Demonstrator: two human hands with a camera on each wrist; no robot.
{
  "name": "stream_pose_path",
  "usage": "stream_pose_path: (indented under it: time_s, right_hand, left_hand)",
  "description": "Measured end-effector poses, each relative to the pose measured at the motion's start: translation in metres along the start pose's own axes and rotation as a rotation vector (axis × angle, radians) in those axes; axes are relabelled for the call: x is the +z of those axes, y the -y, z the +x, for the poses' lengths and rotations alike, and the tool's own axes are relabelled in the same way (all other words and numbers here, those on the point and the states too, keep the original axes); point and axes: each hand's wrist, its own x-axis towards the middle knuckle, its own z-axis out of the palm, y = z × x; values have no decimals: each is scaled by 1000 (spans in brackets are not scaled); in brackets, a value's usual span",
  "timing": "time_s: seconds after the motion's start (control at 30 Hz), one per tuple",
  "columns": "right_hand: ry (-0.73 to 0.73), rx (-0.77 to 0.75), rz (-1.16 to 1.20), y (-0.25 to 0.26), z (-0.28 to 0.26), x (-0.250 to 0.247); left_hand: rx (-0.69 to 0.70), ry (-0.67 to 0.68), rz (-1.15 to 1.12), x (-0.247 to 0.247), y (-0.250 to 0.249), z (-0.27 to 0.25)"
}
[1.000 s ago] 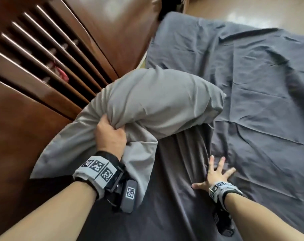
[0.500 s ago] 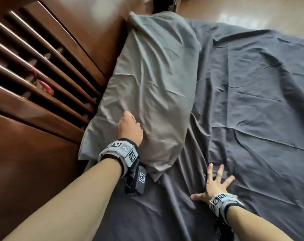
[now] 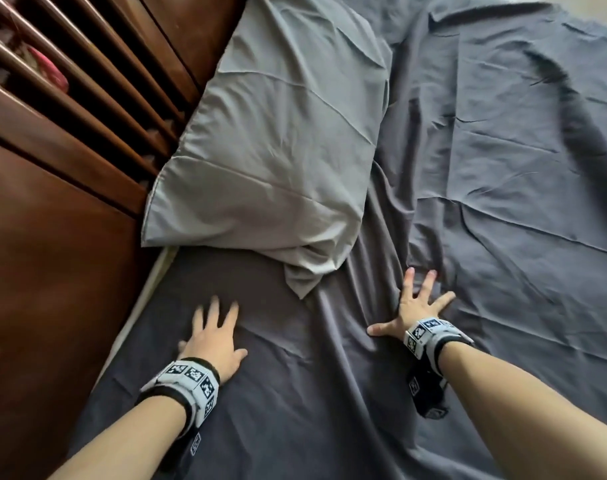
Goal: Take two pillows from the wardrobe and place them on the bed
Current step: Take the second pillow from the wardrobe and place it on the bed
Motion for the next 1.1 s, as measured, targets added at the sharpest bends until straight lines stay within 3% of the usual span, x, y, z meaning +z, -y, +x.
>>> stream_pose_path:
  time_s: [0.3, 0.4, 0.47, 0.63, 0.93, 1.1]
  right_hand:
    - [-155, -14, -56, -9, -7, 16]
    - [-230, -76, -36, -18, -32, 40]
    - [-184, -115, -64, -28, -62, 61]
    - [113, -304, -55, -52, -186, 86]
    - [132, -733, -199, -51, -448, 41]
    - [108, -1061, -264, -65, -596, 24]
  left_hand:
    - [82, -84, 84, 90, 28, -76]
    - [96, -86, 79, 117, 42, -110]
    - [86, -37, 78, 130, 52, -135]
    - [-81, 204, 63, 139, 68, -227]
    - [-297, -109, -383, 109, 53, -499]
    - [-440, -275, -645, 129, 25, -671]
